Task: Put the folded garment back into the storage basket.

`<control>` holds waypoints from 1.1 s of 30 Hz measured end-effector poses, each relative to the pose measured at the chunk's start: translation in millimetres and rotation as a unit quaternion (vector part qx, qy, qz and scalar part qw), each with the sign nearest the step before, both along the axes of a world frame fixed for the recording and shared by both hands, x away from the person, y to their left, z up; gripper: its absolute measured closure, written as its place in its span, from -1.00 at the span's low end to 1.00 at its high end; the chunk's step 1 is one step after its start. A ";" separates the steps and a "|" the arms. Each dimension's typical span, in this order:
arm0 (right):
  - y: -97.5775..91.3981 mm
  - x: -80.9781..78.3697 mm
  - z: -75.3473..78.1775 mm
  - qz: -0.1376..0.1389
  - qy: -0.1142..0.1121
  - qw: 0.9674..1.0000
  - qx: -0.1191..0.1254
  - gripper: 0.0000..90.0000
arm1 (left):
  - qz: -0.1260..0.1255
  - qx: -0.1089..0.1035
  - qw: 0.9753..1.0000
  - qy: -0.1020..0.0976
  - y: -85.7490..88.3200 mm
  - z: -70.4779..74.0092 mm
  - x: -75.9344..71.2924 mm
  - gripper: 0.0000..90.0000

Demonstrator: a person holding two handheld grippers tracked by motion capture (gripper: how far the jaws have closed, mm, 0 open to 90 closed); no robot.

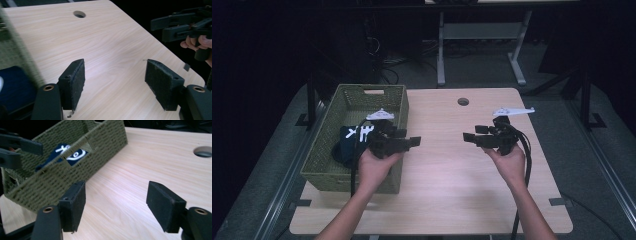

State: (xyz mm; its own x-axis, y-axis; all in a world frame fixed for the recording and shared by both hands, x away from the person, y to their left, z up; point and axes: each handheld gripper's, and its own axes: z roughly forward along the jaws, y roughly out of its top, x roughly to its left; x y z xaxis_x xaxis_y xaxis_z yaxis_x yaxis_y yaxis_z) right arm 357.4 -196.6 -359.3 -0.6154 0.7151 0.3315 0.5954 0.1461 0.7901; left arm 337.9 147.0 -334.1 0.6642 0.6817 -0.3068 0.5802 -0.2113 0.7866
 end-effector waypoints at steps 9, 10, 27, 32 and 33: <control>-20.5 -12.8 -8.3 -0.013 0.006 1.000 -0.015 -0.33 | -0.026 -0.008 1.000 -0.007 -38.0 -8.2 -10.3 -0.33; -22.8 -14.4 -9.3 -0.013 0.005 1.000 -0.017 -0.33 | -0.026 -0.014 1.000 -0.004 -40.0 -9.1 -11.2 -0.35; -82.8 -45.2 -45.4 -0.066 0.008 0.997 -0.025 -0.35 | -0.040 0.002 0.998 -0.038 -87.2 -43.2 -46.9 -0.41; -91.9 -56.6 -50.4 -0.071 -0.004 0.997 -0.020 -0.40 | -0.050 0.003 0.997 -0.058 -91.8 -51.4 -65.6 -0.43; -92.0 -57.4 -50.1 -0.069 -0.008 0.997 -0.021 -0.40 | -0.055 0.004 0.997 -0.060 -91.9 -52.7 -69.9 -0.43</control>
